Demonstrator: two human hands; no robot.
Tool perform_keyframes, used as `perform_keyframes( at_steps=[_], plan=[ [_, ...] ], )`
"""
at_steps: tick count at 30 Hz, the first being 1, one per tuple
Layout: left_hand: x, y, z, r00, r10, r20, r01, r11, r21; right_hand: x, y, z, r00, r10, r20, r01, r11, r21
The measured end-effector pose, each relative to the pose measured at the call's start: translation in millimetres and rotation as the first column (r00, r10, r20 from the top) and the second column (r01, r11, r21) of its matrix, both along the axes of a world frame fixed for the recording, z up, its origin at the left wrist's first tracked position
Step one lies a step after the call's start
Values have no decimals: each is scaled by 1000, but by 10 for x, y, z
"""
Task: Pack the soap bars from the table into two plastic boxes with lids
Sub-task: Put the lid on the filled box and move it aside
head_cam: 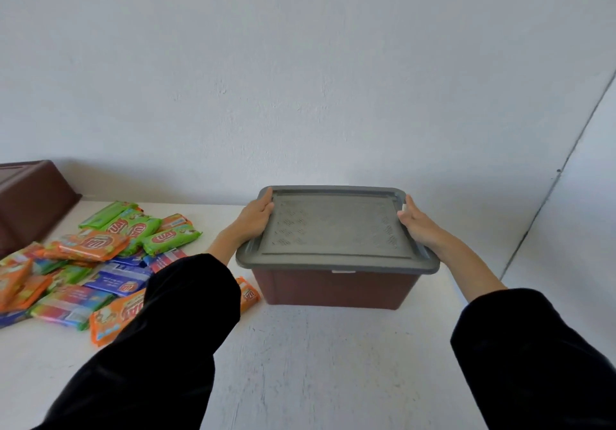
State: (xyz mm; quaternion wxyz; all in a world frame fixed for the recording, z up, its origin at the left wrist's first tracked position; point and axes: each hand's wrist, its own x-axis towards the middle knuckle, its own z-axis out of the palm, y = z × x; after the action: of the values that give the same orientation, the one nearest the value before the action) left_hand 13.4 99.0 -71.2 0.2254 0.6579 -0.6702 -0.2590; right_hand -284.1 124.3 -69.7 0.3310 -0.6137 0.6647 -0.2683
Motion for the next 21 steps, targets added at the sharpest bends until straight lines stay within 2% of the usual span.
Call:
perform_keyframes(
  at_steps=[1,3,5,7,10,14,21],
  plan=[
    [-29,-28,-1,993,16,119,-15,1000,-9,20,-37,-9,985,3,-173,-5,1000,-16],
    [-129,-34,-20,933,76,351,-69,997,-32,90,-57,-43,869,-51,-492,18,997,-71],
    [-326,54,-44,870,97,483,-81,995,-54,241,19,-62,781,-64,-621,-3,994,-105],
    [-616,225,-63,864,24,504,-13,1000,-26,483,153,-66,768,-4,-640,-94,989,-118],
    [-967,565,-92,869,-66,490,95,995,-35,820,395,-84,811,51,-583,-176,971,-161],
    [-1021,764,-135,866,120,486,21,961,-275,931,537,-120,813,-120,-570,-125,920,-371],
    [-957,453,-129,889,182,421,-20,932,-362,998,270,-94,840,-148,-521,-84,914,-396]
  ],
)
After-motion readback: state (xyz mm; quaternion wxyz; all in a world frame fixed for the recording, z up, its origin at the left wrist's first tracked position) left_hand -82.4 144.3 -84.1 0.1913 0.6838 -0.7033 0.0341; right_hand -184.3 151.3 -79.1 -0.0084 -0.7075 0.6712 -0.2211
